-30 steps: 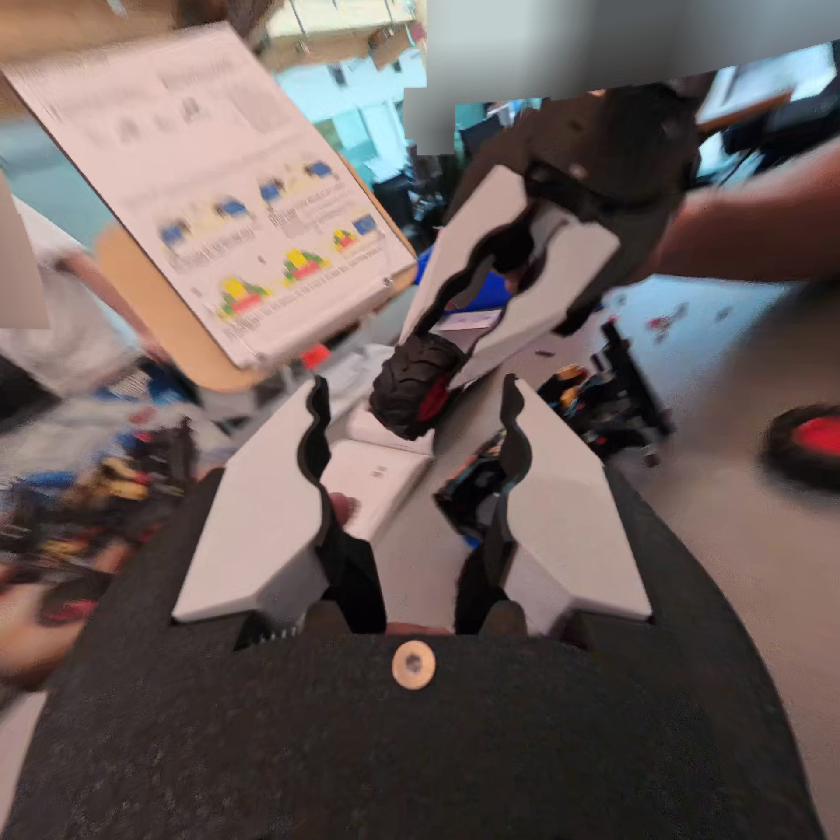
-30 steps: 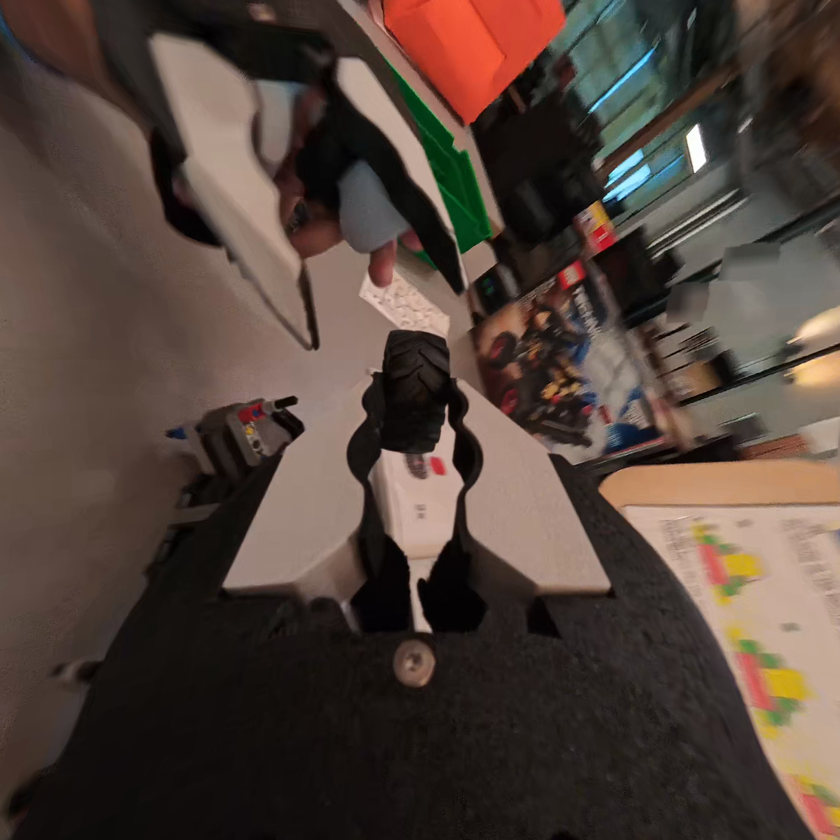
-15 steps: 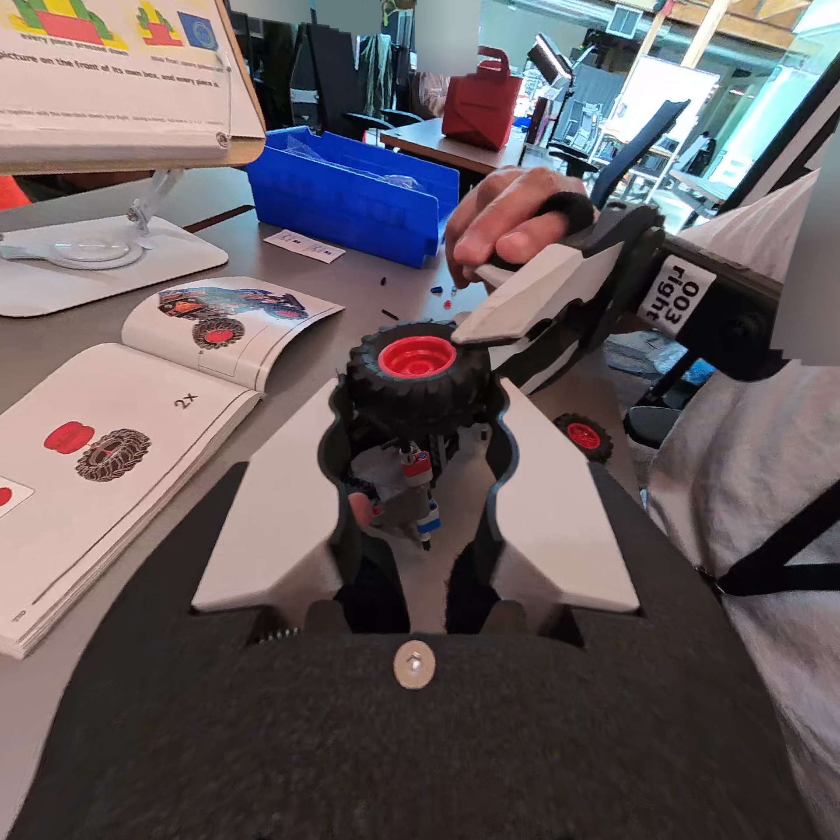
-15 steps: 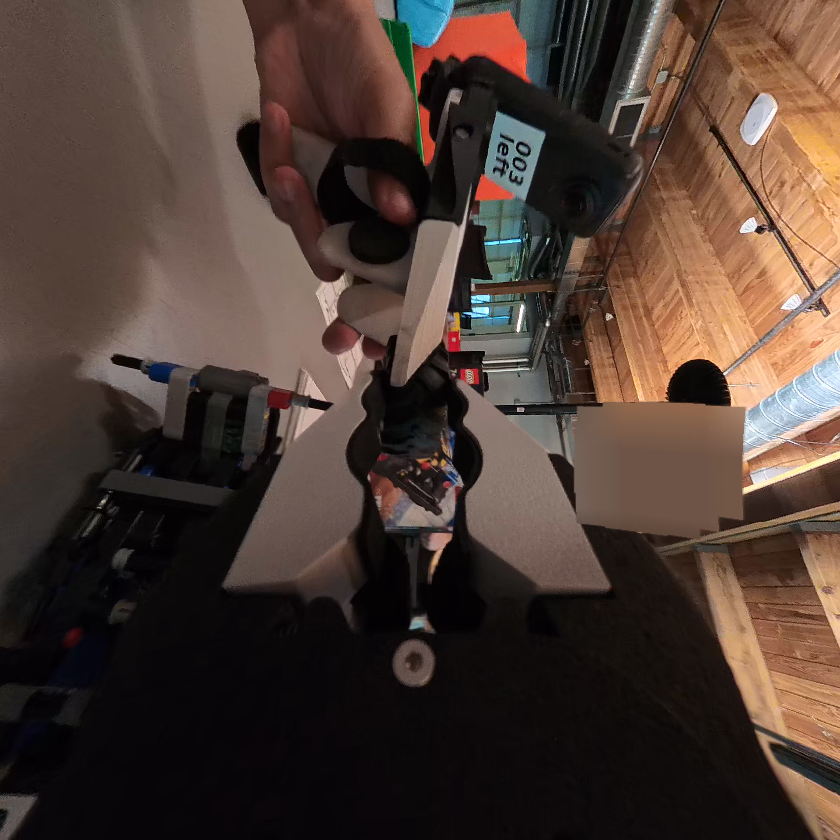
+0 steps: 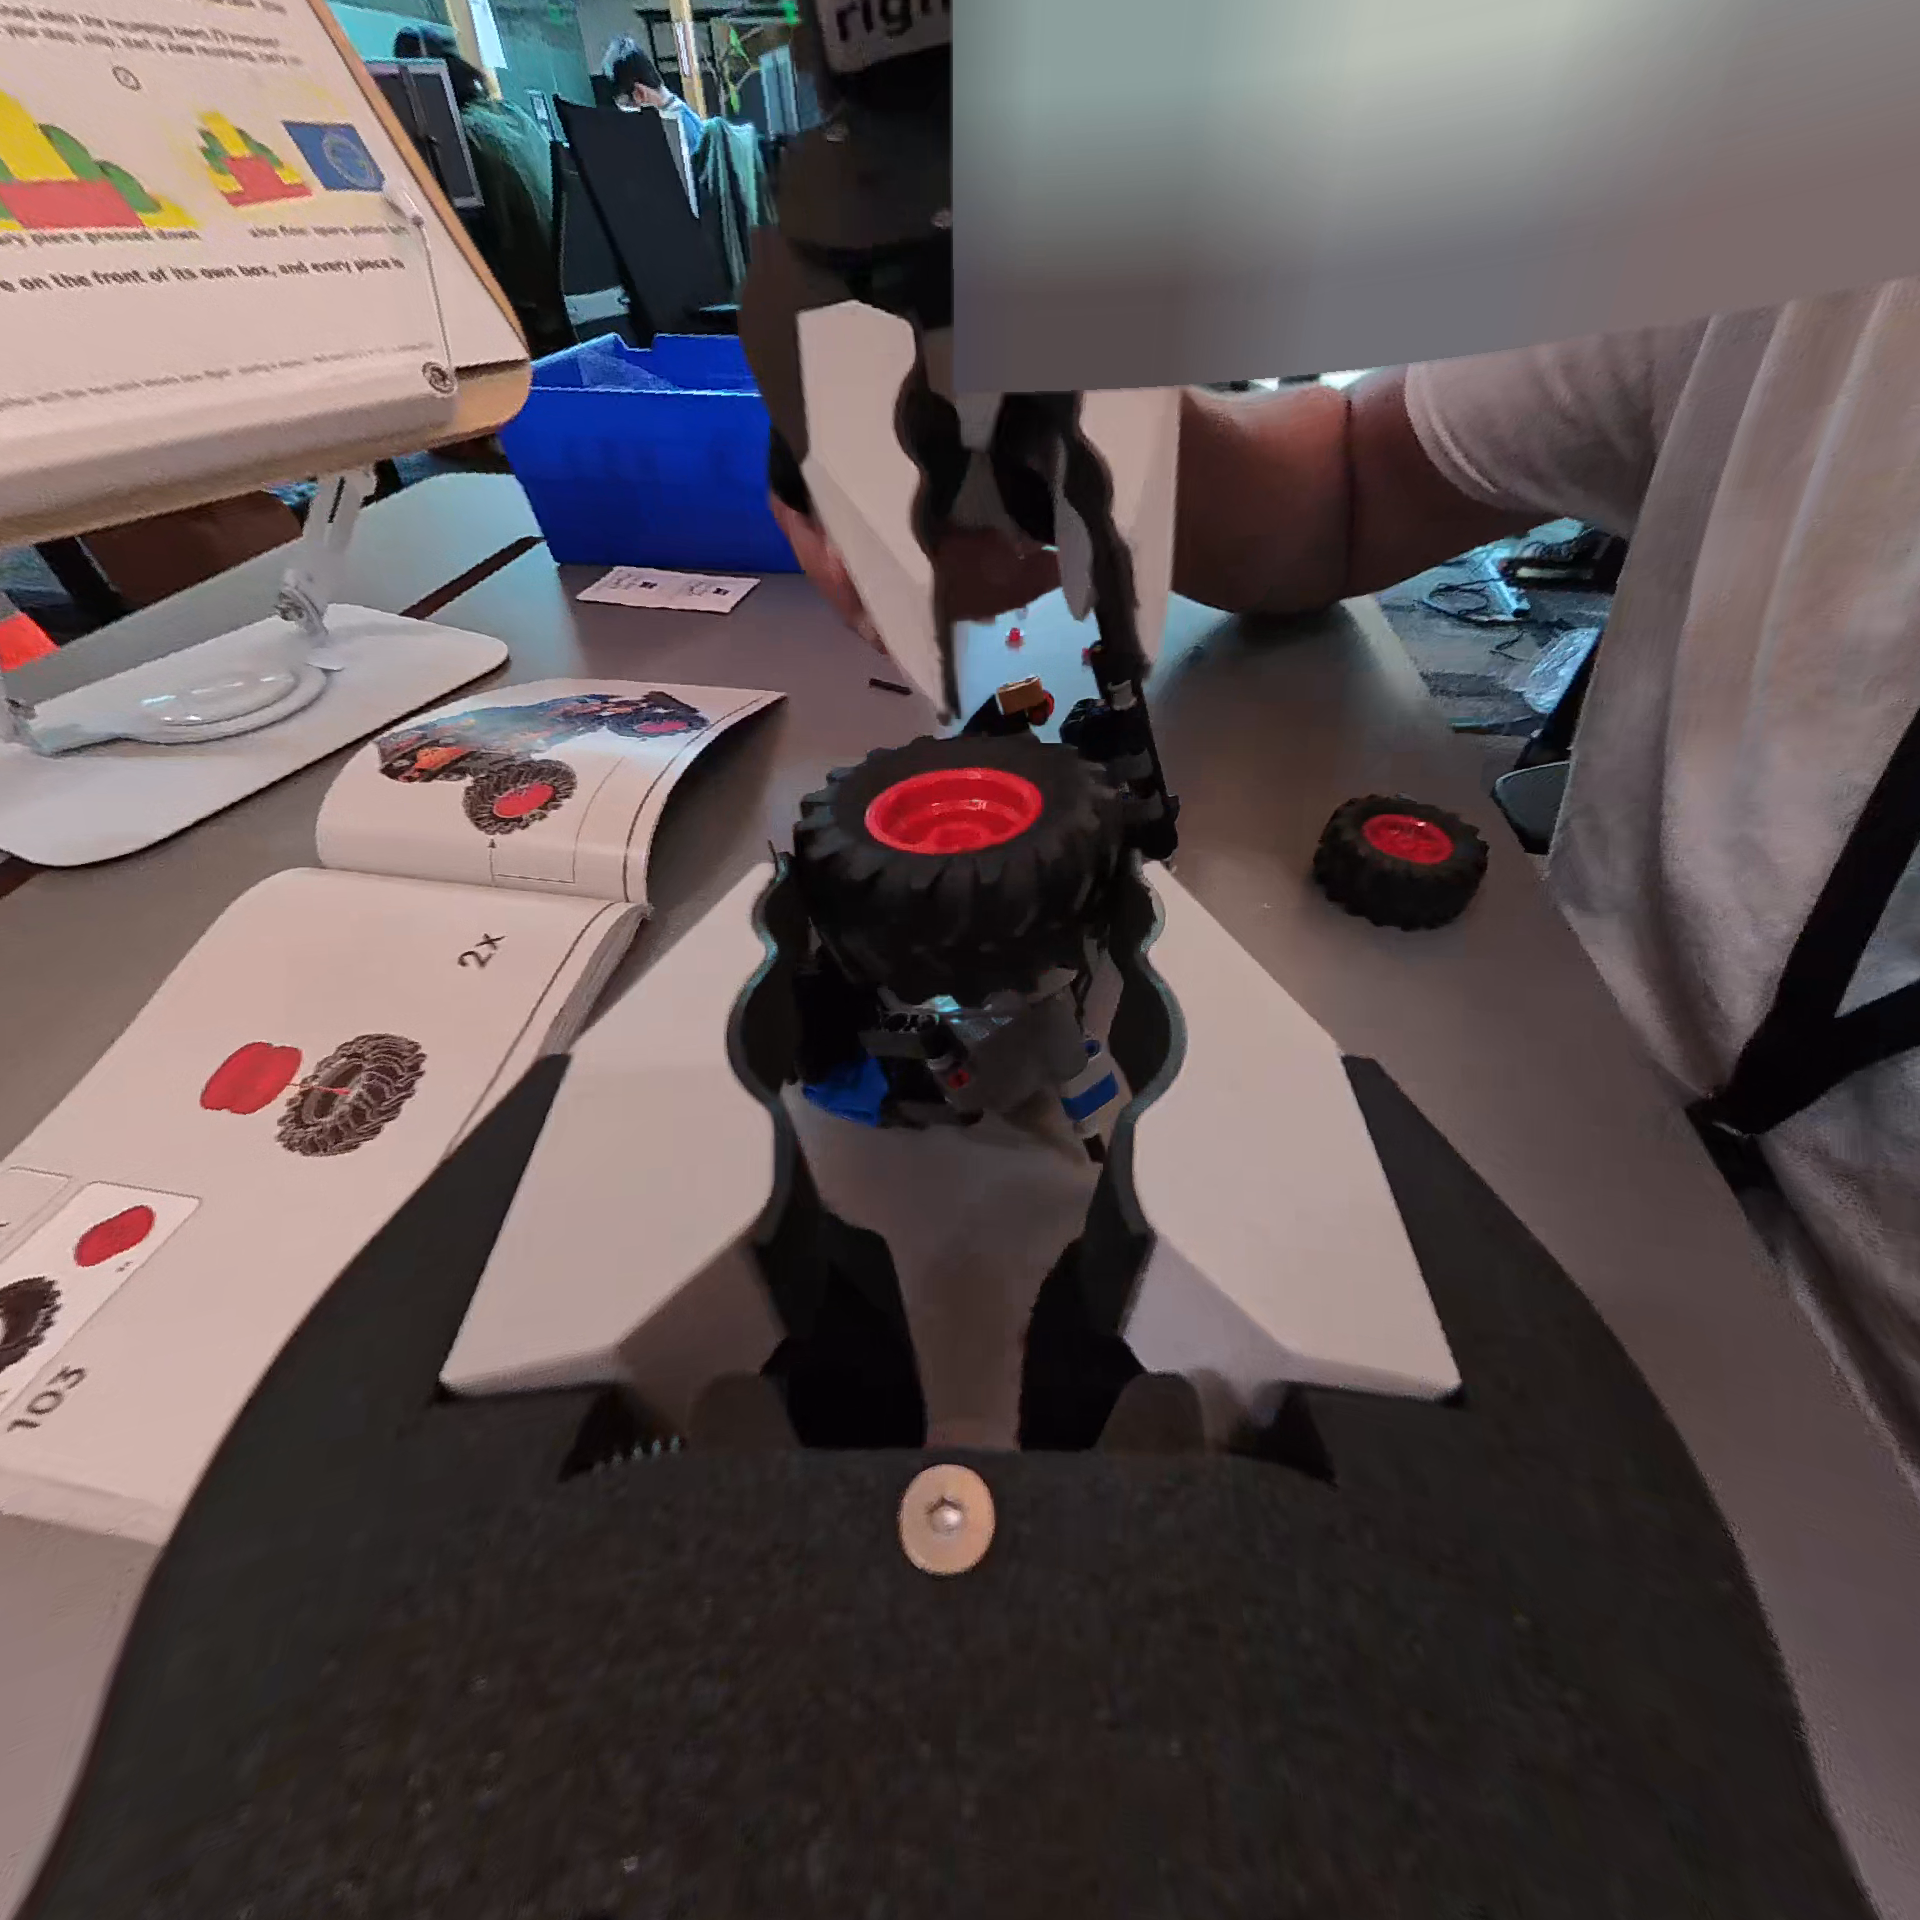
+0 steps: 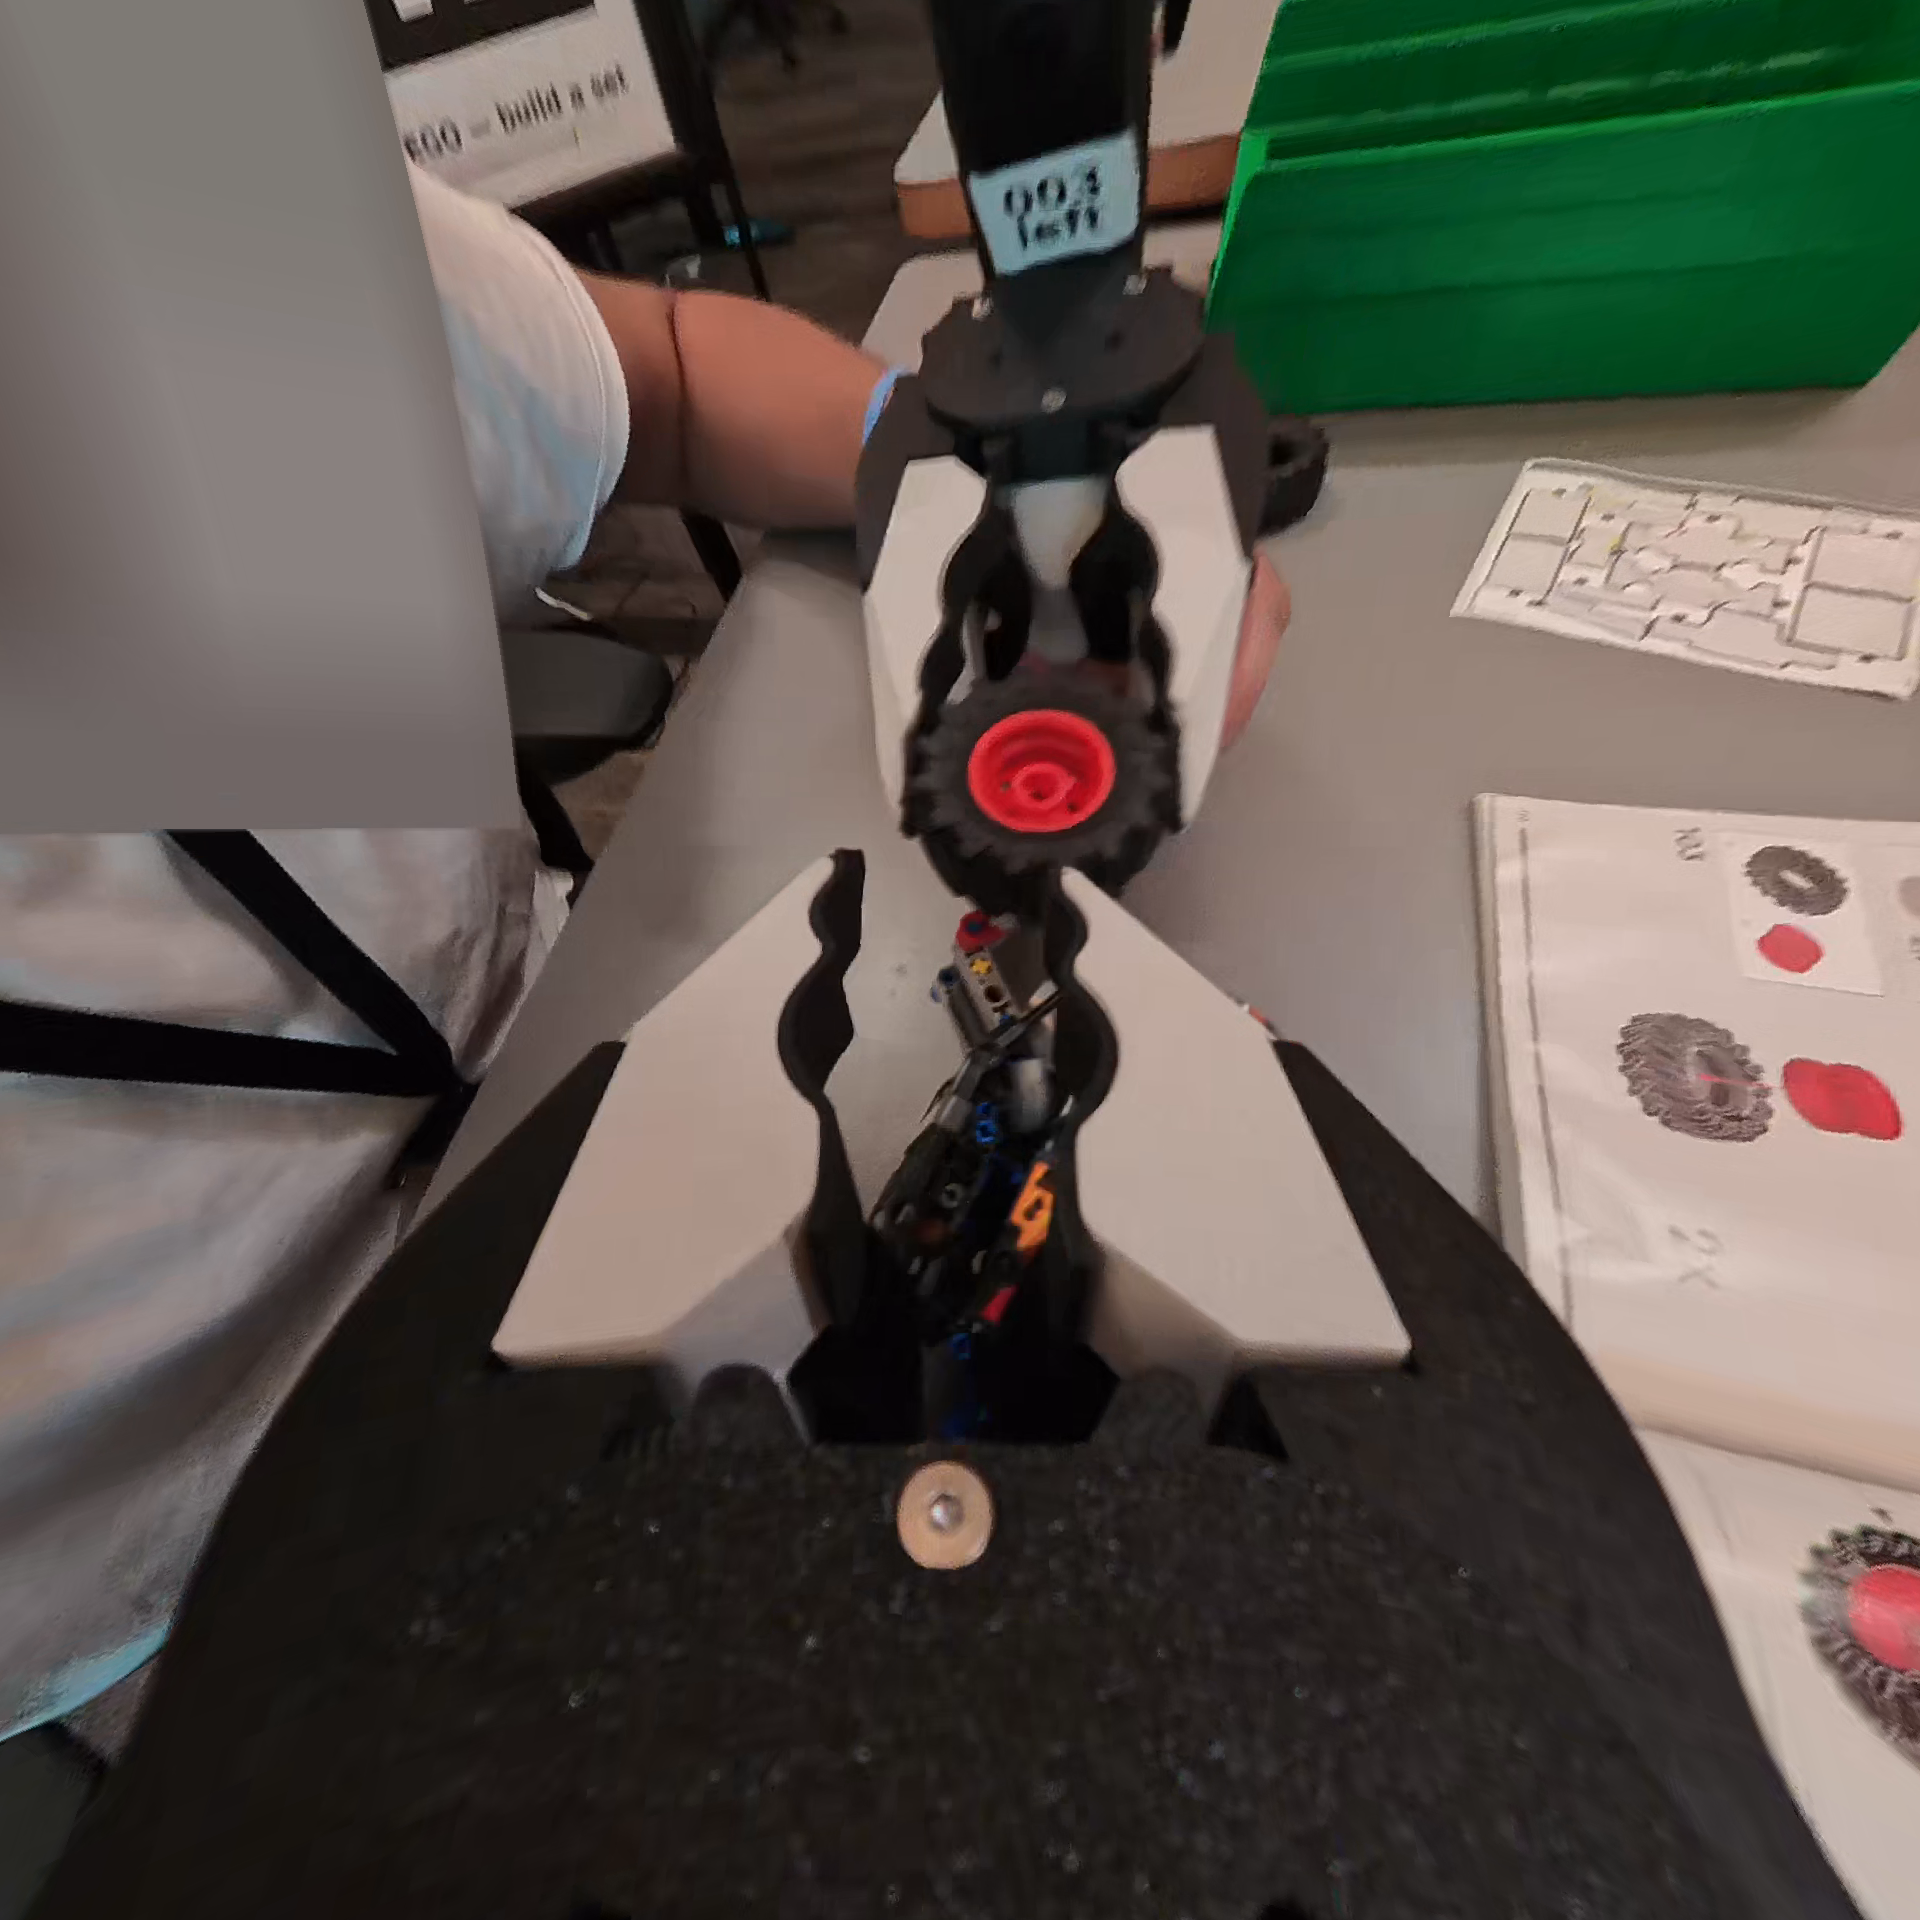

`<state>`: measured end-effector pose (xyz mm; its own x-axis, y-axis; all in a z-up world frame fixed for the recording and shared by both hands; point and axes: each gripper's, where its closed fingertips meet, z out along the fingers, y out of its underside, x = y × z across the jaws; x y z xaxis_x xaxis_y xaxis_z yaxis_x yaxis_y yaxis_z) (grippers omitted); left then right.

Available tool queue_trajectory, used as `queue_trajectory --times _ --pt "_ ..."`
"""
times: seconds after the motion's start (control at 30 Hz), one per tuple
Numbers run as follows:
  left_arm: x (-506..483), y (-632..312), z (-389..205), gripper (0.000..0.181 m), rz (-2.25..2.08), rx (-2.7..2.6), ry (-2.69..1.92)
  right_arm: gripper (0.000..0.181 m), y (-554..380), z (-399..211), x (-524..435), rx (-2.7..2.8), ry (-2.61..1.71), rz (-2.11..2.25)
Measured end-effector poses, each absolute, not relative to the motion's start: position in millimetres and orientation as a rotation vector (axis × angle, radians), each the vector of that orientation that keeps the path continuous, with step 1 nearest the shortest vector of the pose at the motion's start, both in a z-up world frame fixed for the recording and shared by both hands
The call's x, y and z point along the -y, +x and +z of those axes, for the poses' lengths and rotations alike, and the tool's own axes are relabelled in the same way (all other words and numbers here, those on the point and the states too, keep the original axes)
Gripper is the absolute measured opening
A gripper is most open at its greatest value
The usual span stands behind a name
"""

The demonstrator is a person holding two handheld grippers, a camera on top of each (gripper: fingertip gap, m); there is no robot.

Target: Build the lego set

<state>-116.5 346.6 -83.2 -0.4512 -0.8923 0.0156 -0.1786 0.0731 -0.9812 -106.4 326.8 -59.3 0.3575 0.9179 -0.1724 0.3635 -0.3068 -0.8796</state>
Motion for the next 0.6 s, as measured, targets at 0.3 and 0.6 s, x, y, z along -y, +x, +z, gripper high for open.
queue_trajectory --times 0.3,0.6 --pt "-351.0 -105.4 -77.7 0.057 -1.309 -1.630 -1.127 0.067 -115.8 -75.2 -349.2 1.218 -1.870 0.777" --pt "-349.6 -94.9 -85.3 0.057 -0.825 -1.591 -1.179 0.057 -116.0 -76.4 -355.1 1.013 -2.023 0.845"
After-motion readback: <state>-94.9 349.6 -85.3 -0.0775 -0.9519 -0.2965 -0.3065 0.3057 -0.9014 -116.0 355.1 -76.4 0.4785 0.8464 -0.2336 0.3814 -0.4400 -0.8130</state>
